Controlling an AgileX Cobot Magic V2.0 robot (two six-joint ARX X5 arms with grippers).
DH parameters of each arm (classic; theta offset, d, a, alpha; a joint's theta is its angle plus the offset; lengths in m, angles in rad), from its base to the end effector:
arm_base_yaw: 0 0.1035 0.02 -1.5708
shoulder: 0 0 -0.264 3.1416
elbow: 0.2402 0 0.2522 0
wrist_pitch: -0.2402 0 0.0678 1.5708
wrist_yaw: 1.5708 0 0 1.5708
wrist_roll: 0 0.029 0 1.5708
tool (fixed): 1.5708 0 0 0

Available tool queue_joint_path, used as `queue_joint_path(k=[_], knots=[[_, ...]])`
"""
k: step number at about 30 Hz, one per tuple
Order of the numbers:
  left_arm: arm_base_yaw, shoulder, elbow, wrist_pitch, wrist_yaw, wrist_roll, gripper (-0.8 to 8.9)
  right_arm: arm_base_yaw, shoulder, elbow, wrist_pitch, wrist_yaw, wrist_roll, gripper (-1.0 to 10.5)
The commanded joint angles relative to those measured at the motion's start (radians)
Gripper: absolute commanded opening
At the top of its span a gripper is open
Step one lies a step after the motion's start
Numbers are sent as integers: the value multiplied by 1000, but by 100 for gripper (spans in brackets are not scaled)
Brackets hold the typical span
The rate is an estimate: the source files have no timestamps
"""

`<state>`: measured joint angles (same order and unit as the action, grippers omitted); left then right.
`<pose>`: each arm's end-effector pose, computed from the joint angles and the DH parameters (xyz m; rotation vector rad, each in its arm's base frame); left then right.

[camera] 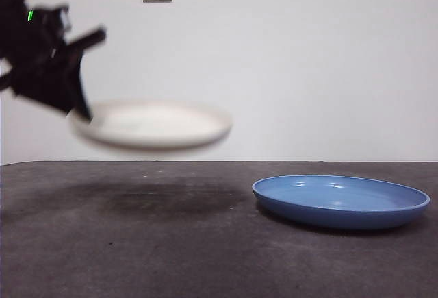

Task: Pick up the white plate, put it on the blue plate, put it on desk

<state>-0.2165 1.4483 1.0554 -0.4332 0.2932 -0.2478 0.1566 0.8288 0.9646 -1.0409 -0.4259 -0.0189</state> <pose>0.2929 -0.0730 0.2569 -0.2603 0.8897 -0.3745 0.1309 0.0328 0.3166 0.1060 0.9036 0.5502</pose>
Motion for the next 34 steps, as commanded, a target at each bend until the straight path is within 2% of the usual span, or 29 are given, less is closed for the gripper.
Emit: queue_joint_path(k=[1,7,18,21,26,34], knots=[[-31,1,71,-11,30,-56,9,3,5,19,7,-2,8,466],[-132,35,174,-23,29,-69,9,3,-11,20,8,0,21,466],[-304,286,367,-24,20,-110,9,3,-106,125,-33,110,48,466],[-335,369,418,-25,18,-113,9,3,-121,179,-69,144,56,466],[-381,491,495,-32,-6,-113,9,3,-141,243,-99,149,61,466],[-428,616,571,-42,-35,-113,9,3,-153,255,-141,192,61,466]])
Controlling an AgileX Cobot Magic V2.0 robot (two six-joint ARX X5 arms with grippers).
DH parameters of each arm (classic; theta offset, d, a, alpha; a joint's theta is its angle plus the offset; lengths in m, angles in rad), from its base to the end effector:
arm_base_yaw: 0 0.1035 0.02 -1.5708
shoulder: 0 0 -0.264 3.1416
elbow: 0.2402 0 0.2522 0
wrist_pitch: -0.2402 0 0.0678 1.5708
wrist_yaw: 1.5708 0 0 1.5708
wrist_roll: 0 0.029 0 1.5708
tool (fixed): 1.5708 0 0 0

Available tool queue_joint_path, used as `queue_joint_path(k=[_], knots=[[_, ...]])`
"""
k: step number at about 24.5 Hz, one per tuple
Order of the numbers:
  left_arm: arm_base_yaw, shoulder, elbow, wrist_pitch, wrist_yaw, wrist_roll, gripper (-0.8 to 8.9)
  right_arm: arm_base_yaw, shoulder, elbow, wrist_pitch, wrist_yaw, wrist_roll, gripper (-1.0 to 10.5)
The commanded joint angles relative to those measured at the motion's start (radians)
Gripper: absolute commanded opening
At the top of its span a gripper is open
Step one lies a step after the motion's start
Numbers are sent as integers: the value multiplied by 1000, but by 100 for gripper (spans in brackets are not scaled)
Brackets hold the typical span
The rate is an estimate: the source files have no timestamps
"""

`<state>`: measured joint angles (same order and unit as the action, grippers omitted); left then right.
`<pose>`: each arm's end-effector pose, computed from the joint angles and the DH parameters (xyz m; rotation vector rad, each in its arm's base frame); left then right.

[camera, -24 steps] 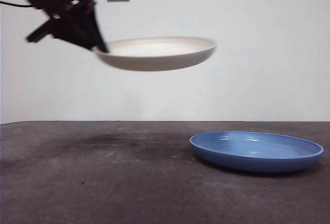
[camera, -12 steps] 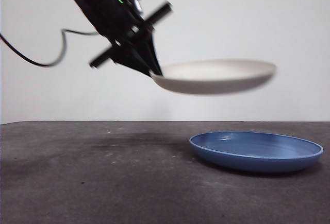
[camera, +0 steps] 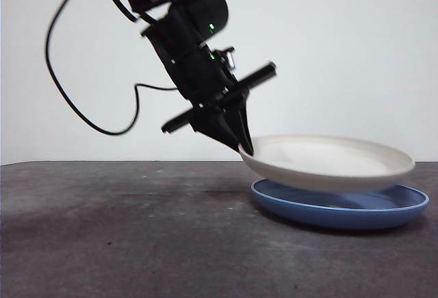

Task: Pick up the white plate, put it on the blue plate, put it on desk

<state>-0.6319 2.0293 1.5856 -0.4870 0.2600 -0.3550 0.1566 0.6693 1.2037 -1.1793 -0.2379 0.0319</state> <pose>0.3515 -0.2666 0.2124 -0.1298 1.0738 -0.6448 0.0680 0.0177 0.3860 0.0568 0.6545 0.3703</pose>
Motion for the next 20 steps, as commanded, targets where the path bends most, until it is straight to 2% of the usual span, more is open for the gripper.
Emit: queue_joint_path(k=[1,11,12,16,20], knots=[[-17,47,46,11,-2,-6,9,3,6,16,-4,3,10,466],[-43,85,53,10,-28,6,10,3,6,16,-5,3,10,466],[-43,85,53,3,-28,7,38,3,6,16,-5,3,10,466],[-54,85,55,6,-28,11,298,3,6,16,-6,3,10,466],[-63,84,60,3,-27,11,313,3,6,16,-12,3,10,466]])
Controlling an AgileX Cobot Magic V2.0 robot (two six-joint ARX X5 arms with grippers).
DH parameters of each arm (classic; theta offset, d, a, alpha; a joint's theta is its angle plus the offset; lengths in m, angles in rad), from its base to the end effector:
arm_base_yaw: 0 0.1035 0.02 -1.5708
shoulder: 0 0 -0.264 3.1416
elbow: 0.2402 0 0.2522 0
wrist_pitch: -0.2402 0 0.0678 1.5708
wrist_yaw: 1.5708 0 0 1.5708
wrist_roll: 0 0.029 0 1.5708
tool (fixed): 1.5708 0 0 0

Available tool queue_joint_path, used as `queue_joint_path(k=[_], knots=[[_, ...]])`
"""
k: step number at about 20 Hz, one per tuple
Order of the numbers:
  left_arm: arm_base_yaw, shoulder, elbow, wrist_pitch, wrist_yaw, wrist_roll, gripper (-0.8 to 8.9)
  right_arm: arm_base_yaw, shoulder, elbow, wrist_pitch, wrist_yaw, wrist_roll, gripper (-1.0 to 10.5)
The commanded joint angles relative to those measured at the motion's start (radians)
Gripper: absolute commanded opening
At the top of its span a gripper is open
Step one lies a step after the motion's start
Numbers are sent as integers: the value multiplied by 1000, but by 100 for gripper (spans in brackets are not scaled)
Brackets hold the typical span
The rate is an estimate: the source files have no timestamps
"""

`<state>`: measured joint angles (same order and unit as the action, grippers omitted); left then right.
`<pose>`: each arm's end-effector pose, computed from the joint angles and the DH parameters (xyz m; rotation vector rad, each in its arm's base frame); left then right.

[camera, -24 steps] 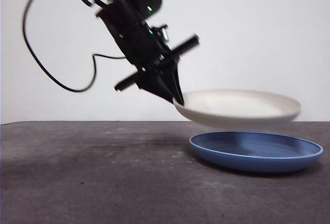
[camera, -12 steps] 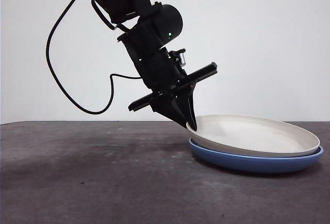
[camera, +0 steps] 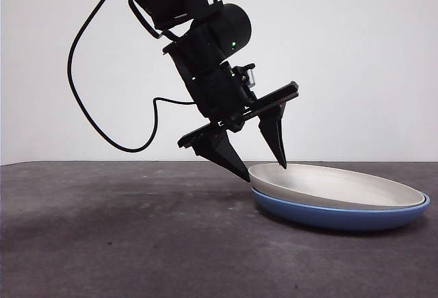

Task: Pick up the white plate, put it on the blue plate, put it on desk

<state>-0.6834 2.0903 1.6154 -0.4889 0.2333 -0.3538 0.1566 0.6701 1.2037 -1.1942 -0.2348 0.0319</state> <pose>0.3456 -0.2900 0.1952 -0.0816 1.1018 -0.6573 0.0674 0.0175 0.3848 0.0563 0.6702 0.3664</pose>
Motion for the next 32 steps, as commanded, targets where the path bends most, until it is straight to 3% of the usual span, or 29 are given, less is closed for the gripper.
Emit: queue_joint_path(k=[1,7,19,25,27,32], knots=[[-12,19,33,-7,0,13,313,3,6,16,3,0,10,466],[1,-72,73,-95,-2,86,314,3,6,16,3,0,10,466],[104,-566,62,-375,-28,235,313,3,8,13,3,0,10,466],[146,-866,-205,-379,-25,240,313,3,8,13,3,0,10,466],[146,-970,-322,-377,23,241,312,3,9,12,3,0,10,466],[146,-1164,-500,-387,265,269,312,3,22,-4,-15,-5,15,466]])
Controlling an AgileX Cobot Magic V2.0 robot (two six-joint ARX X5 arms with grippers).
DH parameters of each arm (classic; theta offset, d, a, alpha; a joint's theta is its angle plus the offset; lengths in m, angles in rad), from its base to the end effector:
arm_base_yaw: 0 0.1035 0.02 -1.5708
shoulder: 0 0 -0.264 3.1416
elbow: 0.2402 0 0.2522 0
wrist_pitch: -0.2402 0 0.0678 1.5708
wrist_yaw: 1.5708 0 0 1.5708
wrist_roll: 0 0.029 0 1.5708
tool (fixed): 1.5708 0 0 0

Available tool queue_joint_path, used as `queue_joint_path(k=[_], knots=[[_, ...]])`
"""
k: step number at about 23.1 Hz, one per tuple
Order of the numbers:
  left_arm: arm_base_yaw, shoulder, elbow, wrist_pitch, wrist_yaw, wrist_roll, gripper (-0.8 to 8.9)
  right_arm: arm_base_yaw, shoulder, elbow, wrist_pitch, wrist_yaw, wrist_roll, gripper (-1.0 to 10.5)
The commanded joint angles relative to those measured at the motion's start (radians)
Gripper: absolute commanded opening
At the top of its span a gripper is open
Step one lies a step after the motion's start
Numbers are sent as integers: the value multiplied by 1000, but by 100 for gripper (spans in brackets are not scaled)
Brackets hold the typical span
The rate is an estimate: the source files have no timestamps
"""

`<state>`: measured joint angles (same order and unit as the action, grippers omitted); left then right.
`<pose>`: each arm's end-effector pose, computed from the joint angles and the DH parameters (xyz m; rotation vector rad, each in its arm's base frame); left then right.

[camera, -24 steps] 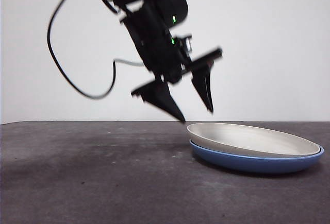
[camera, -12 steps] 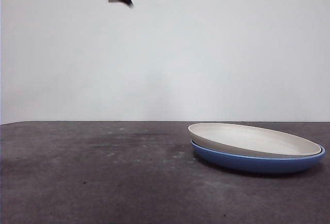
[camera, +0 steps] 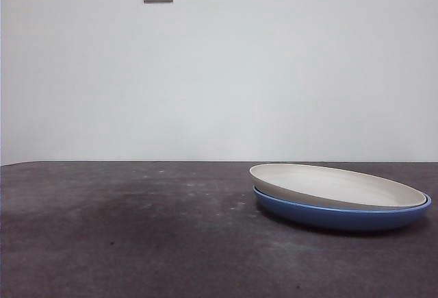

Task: Pick up the white plate, put it on the blue plate, put it on desk

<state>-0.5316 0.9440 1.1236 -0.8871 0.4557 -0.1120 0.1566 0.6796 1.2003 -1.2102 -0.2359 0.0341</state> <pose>0.1373 -0.0955 0.3591 -0.0704 0.7874 -0.9020 0.0694 0.0178 0.3823 0.0598 0.6997 0.3649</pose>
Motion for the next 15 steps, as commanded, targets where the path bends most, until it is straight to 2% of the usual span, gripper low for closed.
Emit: queue_joint_path(k=[1,4,15], knots=[[-5,-36,-15,10,67,27,312,3,12,-10,0,-7,16,466],[-5,-79,-15,5,93,26,311,3,12,-59,2,-37,35,466],[-5,-89,-15,1,93,26,311,3,35,-156,68,-10,127,466]])
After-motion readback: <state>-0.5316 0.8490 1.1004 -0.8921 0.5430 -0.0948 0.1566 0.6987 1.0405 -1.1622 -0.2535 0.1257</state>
